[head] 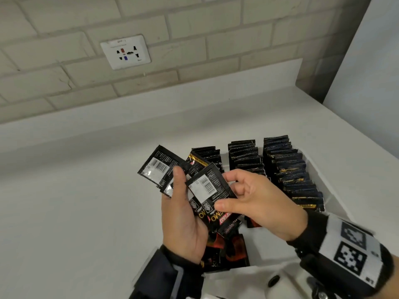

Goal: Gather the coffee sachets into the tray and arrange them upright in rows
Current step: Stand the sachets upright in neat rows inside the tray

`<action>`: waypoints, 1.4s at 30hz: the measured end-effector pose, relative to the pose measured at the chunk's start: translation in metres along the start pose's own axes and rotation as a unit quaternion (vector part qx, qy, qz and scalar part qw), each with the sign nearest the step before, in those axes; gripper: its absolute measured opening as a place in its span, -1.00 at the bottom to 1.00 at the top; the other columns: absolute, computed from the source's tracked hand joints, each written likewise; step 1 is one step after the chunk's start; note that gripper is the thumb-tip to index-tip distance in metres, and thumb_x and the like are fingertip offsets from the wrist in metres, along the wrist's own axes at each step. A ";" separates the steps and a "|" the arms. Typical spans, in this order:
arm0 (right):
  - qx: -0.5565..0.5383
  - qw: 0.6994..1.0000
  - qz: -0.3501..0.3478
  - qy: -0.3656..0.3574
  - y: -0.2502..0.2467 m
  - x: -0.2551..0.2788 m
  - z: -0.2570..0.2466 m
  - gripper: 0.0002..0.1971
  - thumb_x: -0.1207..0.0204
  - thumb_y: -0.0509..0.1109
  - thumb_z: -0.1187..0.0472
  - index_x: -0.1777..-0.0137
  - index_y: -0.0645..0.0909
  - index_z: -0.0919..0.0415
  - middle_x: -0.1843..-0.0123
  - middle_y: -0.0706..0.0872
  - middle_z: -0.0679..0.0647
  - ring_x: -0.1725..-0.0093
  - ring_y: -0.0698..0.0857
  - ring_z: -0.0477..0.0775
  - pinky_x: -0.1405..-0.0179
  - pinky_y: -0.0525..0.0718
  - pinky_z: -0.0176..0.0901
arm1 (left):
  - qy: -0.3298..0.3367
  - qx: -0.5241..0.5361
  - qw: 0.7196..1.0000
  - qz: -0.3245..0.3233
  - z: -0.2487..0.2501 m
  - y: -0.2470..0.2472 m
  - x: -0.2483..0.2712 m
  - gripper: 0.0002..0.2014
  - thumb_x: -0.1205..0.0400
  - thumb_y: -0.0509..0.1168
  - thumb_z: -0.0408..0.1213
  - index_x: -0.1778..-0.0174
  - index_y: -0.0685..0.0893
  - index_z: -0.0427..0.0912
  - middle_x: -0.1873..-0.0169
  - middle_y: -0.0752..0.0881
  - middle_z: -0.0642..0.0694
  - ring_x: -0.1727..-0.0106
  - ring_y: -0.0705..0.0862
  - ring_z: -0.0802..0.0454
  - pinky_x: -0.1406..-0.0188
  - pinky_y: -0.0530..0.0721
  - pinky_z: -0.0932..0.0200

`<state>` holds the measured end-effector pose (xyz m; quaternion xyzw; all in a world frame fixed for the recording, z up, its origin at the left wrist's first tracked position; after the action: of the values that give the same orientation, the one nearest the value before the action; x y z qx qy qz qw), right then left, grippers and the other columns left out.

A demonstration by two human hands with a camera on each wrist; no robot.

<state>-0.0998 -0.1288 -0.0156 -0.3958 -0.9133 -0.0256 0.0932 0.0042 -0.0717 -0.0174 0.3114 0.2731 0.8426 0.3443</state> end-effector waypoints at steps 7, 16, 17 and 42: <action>-0.033 0.999 -0.001 0.009 -0.009 -0.001 0.000 -0.52 -0.31 0.49 0.48 -0.20 0.52 0.15 0.05 0.80 0.23 0.08 0.78 0.21 -0.02 0.74 0.13 | -0.022 0.011 1.000 -0.001 -0.001 -0.004 -0.004 -0.36 -0.42 0.22 0.07 -0.38 0.52 -0.20 -0.19 0.70 -0.32 -0.20 0.68 -0.29 -0.28 0.52 -0.39; 0.057 0.997 -0.042 -0.038 -0.035 0.015 -0.023 -0.71 -0.32 0.48 0.38 0.02 0.69 0.03 0.05 0.82 -0.08 0.06 0.79 -0.09 0.09 0.69 -0.38 | -0.045 -0.038 0.998 -0.004 0.015 -0.020 -0.009 -0.49 -0.52 0.22 0.02 -0.32 0.56 -0.19 -0.13 0.73 -0.30 -0.16 0.70 -0.29 -0.26 0.52 -0.39; 0.079 0.995 -0.030 -0.058 -0.040 0.017 -0.029 -0.75 -0.31 0.49 0.33 0.07 0.70 -0.01 0.09 0.82 -0.13 0.11 0.78 -0.14 0.15 0.67 -0.45 | -0.060 -0.073 0.995 -0.019 0.017 -0.022 -0.009 -0.46 -0.49 0.24 0.02 -0.33 0.55 -0.20 -0.12 0.73 -0.32 -0.15 0.70 -0.32 -0.24 0.53 -0.42; 0.411 0.806 -0.047 -0.423 -0.056 0.006 -0.043 -0.70 -0.31 0.07 0.40 0.12 0.51 0.03 -0.18 0.41 0.02 -0.19 0.45 -0.11 -0.13 0.53 -0.44 | -0.116 -0.338 0.906 -0.225 0.012 -0.003 0.007 -0.83 -0.39 0.42 -0.23 0.18 0.80 -0.21 0.26 0.80 -0.25 0.28 0.76 -0.09 0.26 0.74 0.11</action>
<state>-0.1380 -0.1679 0.0290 -0.2483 -0.8047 0.5179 -0.1502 0.0100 -0.0615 -0.0094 0.2022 -0.0075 0.7422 0.6389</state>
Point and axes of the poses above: each hand's wrist, its own x-axis away from the middle knuckle, its own y-axis out of the palm, z = x × y, the point moved 2 cm from there along -x, towards the middle knuckle
